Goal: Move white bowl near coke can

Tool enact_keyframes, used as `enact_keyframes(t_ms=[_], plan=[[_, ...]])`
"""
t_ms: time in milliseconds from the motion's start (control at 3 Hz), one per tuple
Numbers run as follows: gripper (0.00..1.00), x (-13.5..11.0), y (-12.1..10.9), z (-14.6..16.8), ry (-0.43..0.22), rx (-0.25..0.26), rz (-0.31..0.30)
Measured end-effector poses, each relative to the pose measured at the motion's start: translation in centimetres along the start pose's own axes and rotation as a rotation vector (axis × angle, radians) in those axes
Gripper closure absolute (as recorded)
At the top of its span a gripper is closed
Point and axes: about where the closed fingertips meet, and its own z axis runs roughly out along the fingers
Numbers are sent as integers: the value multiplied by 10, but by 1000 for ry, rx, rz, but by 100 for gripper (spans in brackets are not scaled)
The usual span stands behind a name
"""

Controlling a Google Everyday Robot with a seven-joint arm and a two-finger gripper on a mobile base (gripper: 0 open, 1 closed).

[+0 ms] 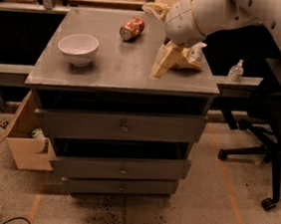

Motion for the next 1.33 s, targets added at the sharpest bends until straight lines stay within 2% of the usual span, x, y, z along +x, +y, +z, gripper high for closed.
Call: enact_keyframes(t_ms=[333,667,1000,1333], plan=[[0,0,-5,7,-3,17,-6],[0,25,-13,33,34,-27,-45],[0,17,-37,77,48,-144,-175],[0,4,-59,102,53,-190,-270]])
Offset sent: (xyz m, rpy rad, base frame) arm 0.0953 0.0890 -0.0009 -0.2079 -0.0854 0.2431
